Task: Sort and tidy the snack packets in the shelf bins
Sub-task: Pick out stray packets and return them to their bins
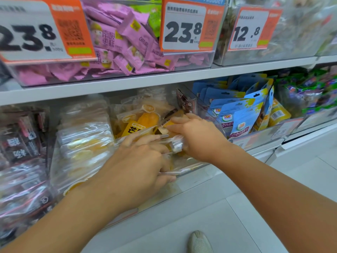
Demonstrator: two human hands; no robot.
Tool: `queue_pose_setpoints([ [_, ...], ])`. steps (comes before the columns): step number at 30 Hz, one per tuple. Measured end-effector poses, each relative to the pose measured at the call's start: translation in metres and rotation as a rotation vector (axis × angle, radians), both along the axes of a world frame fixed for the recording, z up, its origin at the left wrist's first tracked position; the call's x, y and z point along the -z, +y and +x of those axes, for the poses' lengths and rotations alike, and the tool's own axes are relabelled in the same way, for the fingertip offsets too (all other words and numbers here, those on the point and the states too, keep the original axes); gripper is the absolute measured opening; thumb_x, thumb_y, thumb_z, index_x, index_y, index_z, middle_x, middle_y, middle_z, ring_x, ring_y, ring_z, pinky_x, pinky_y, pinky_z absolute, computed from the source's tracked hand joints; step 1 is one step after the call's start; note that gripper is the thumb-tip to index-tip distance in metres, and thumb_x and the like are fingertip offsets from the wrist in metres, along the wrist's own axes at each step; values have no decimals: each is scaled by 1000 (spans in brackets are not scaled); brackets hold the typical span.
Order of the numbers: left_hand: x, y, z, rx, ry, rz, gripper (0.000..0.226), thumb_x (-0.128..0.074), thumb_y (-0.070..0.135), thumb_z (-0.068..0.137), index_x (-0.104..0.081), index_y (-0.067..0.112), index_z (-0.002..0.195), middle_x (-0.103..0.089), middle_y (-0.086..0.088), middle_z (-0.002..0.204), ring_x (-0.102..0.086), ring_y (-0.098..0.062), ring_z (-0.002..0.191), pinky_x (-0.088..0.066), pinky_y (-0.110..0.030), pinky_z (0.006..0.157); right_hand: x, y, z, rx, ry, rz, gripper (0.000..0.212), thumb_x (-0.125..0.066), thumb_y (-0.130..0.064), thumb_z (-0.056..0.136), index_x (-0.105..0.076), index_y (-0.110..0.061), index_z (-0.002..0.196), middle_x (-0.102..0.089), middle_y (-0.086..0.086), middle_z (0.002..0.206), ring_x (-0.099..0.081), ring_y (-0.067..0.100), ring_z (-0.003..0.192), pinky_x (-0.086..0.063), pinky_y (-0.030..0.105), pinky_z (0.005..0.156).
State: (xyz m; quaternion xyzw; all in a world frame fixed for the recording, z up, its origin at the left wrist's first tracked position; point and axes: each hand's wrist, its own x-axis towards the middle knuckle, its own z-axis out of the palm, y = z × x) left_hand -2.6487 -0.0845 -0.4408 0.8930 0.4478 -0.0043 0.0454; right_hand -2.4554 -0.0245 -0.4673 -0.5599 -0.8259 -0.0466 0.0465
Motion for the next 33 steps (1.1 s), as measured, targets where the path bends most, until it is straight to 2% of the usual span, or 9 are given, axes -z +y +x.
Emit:
queue_pose_setpoints([
  [4, 1, 0, -2, 9, -3, -3, 42, -39, 70, 93, -71, 45, 101, -42, 30, 144, -8, 1, 148, -2, -33, 121, -16, -5, 6, -13, 159, -16, 51, -61, -18, 90, -55, -41, 136, -57, -7, 139, -56, 28, 123, -50, 48, 97],
  [10, 7, 3, -3, 25, -44, 42, 49, -33, 76, 91, -71, 46, 100, -47, 30, 140, -14, 2, 147, -6, -33, 120, -49, -12, 17, 18, 161, -127, 35, -62, -17, 85, -66, -37, 113, -68, -4, 99, -62, 24, 95, -55, 44, 84],
  [16, 14, 8, -5, 33, -123, 89, 53, -28, 75, 80, -70, 44, 77, -66, 25, 113, -46, -10, 136, -34, -48, 111, -83, -34, 29, -7, 96, -368, 21, -70, -16, 83, -72, -30, 98, -69, -9, 86, -64, 11, 85, -56, 38, 78],
  [20, 16, 8, -7, 23, -105, 76, 59, -22, 78, 77, -71, 45, 84, -63, 27, 116, -40, -7, 139, -28, -45, 115, -78, -24, 15, 12, 13, -501, 28, -63, -15, 85, -67, -32, 106, -67, -6, 95, -62, 15, 92, -55, 34, 80],
  [23, 14, 6, -4, 4, -109, 44, 63, -22, 82, 75, -70, 46, 94, -56, 29, 127, -24, -1, 146, -11, -40, 120, -56, -18, 3, -22, -85, -582, 39, -67, -28, 86, -58, -28, 124, -60, -3, 111, -58, 18, 103, -52, 35, 89],
  [26, 15, 6, -5, 15, -113, 52, 64, -20, 83, 77, -68, 49, 100, -52, 31, 131, -17, 1, 147, -3, -35, 120, -60, -18, 5, 10, -79, -580, 30, -75, -39, 85, -63, -30, 111, -60, -8, 99, -59, 17, 98, -48, 30, 81],
  [29, 18, 4, -5, 27, -153, 66, 65, -17, 80, 73, -70, 49, 97, -57, 29, 126, -28, -2, 144, -4, -32, 113, -74, -21, 7, 40, -76, -561, 17, -78, -39, 81, -65, -33, 91, -62, -13, 87, -60, 14, 91, -49, 31, 79],
  [31, 14, 2, -2, 43, -135, 57, 59, -25, 81, 79, -69, 48, 100, -53, 28, 133, -25, -4, 146, -2, -33, 114, -68, -22, -3, -11, -132, -580, 18, -73, -38, 84, -67, -29, 98, -64, -9, 93, -61, 16, 93, -52, 33, 82],
  [33, 13, 1, 0, 44, -74, 39, 49, -35, 78, 87, -66, 47, 109, -37, 29, 147, -14, -5, 149, 1, -36, 118, -51, -23, -13, -35, -119, -620, 29, -67, -40, 88, -67, -22, 110, -65, -2, 102, -60, 21, 98, -53, 34, 86],
])
